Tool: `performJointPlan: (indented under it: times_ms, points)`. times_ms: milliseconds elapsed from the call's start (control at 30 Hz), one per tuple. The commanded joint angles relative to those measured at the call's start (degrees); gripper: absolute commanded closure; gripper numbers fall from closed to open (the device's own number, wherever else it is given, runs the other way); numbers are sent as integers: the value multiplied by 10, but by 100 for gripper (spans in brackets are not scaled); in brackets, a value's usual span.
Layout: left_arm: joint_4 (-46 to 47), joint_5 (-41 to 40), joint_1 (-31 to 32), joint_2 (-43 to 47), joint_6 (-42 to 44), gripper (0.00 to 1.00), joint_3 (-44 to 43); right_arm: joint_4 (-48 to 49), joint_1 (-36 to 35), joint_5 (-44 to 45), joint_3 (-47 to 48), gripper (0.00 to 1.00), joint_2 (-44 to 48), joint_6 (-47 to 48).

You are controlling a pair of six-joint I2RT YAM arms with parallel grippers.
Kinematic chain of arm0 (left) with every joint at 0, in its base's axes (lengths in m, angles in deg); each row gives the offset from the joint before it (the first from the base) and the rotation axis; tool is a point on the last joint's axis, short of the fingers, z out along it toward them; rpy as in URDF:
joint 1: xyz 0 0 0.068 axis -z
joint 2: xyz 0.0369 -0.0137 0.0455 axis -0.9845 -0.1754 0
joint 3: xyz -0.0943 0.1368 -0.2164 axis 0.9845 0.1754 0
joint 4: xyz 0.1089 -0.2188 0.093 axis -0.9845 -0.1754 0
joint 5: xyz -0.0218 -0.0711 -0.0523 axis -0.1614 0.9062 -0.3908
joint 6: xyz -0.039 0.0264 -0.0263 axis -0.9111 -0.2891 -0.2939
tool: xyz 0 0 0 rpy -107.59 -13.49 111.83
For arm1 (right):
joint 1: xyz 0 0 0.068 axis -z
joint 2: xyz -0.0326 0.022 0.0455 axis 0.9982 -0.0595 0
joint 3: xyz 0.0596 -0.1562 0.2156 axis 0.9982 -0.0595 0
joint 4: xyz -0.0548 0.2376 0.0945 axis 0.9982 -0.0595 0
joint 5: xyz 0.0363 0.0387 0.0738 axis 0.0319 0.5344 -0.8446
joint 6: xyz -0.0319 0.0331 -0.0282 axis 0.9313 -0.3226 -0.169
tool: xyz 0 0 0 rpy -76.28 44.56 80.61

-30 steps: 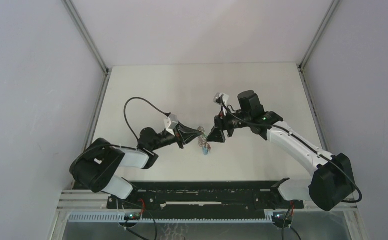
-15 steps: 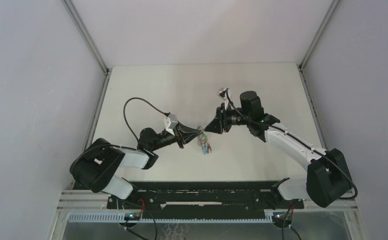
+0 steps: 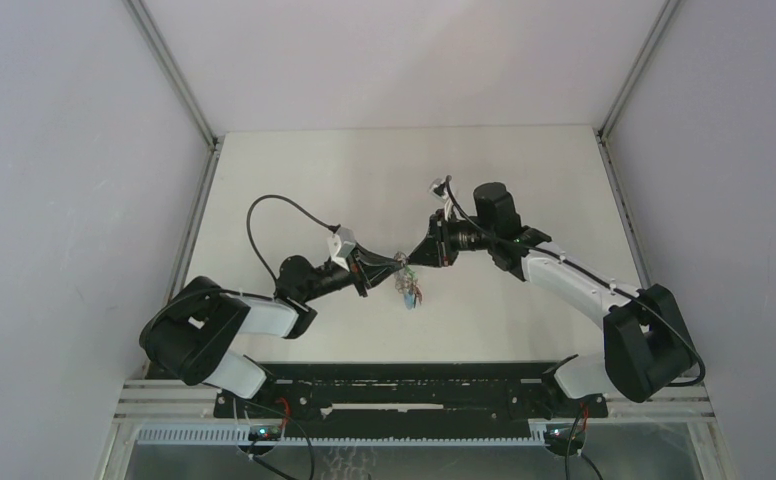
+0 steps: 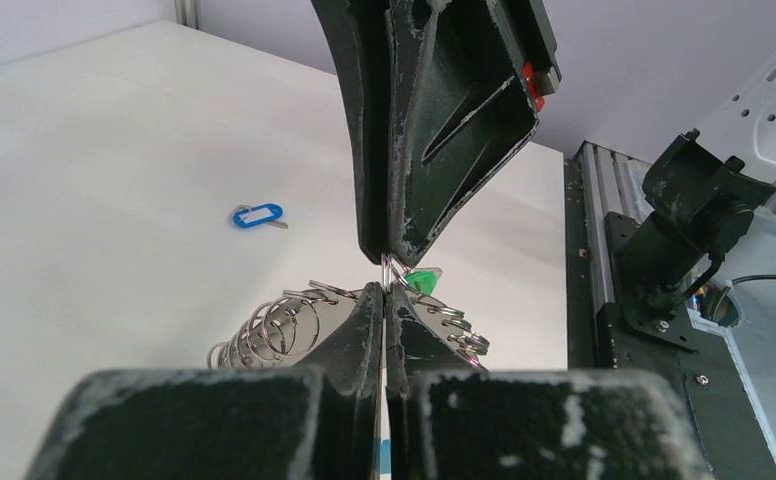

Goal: Put the keys on the keyring

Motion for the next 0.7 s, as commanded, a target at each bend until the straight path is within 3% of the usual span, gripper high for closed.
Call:
performJointPlan:
  times_ms: [0,167,667]
  points:
    - [53,-10,1,13,-9,100,5,29,-7,-24,1,84,2,-7]
    - [53,-13,1,14,-9,100,5,27,-8,-30,1,100,1,-6]
    - [56,-18,2,24,-13,100,8,-65,-2,6,23,100,12,19]
